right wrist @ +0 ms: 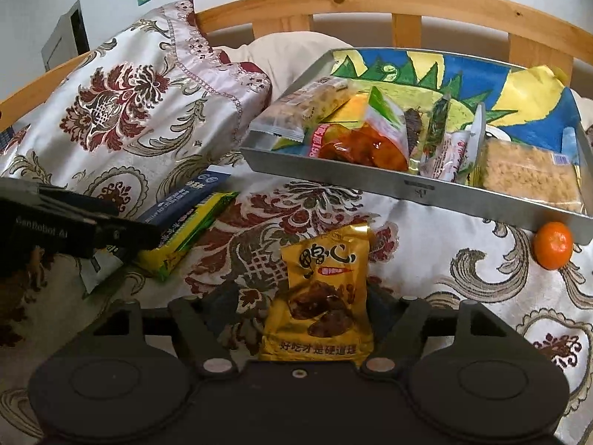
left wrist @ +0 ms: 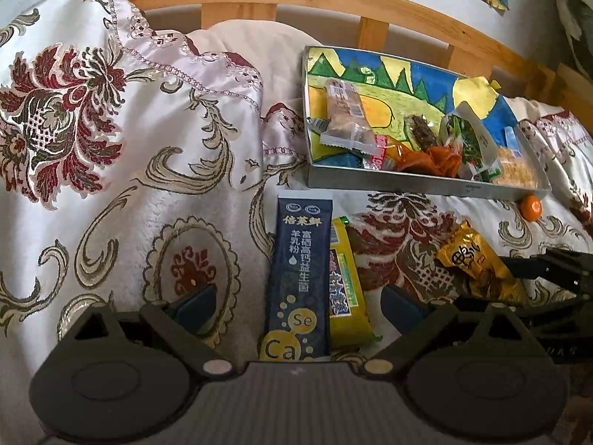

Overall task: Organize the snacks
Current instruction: 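Lift the yellow packet with the right tool while the left tool grasps the blue Ca milk-powder box, then carry the yellow packet over the tray with the right tool while the left tool carries the blue box there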

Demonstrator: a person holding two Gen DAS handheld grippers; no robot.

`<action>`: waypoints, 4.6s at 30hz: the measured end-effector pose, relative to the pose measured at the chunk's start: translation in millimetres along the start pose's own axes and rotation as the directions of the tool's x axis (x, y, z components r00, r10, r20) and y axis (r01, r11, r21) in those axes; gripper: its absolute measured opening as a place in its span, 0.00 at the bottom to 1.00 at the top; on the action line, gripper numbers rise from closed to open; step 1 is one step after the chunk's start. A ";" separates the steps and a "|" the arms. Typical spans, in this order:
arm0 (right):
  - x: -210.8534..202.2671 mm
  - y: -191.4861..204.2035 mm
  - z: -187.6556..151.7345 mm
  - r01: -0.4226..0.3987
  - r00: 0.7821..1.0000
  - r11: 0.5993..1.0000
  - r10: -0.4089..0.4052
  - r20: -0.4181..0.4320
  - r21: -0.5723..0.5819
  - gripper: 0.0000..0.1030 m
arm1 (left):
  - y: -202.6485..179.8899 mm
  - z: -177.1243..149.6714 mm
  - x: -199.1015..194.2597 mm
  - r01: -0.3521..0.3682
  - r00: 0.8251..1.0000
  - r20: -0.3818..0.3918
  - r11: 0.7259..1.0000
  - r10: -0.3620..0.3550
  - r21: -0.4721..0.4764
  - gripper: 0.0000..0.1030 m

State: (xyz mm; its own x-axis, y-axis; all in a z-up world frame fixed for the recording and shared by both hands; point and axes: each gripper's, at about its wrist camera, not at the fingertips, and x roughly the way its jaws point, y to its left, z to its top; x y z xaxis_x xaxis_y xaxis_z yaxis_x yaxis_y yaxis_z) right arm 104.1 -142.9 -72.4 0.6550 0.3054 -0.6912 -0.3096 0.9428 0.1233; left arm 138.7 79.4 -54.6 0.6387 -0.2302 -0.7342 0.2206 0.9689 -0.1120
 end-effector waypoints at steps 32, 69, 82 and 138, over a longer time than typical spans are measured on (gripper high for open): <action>6.6 1.1 -3.6 0.015 1.000 0.999 -0.014 0.026 -0.036 0.66 | -1.1 4.9 16.9 0.030 0.998 -0.063 0.999 -0.031 -0.020 0.57; 3.0 8.4 -5.9 0.058 0.997 0.995 -0.055 0.049 -0.079 0.52 | -18.0 5.4 8.7 0.005 0.997 -0.073 1.000 -0.005 -0.007 0.34; -10.0 7.9 1.4 0.066 0.994 0.995 -0.058 0.091 -0.081 0.51 | -37.9 0.4 -8.0 0.060 0.996 -0.068 0.996 -0.064 -0.064 0.34; -55.9 -132.5 42.9 0.179 0.906 0.958 -0.250 0.342 0.226 0.51 | -103.5 149.9 69.5 0.142 0.982 0.126 0.990 -0.138 -0.024 0.34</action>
State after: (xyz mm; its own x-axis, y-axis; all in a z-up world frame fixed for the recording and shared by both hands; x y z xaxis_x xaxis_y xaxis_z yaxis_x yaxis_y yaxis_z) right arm 138.0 -279.1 -19.6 0.9063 0.0868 -0.4135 -0.0235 0.9875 0.1558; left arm 270.8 -50.4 6.4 0.6901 -0.3708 -0.6215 0.2910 0.9284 -0.2309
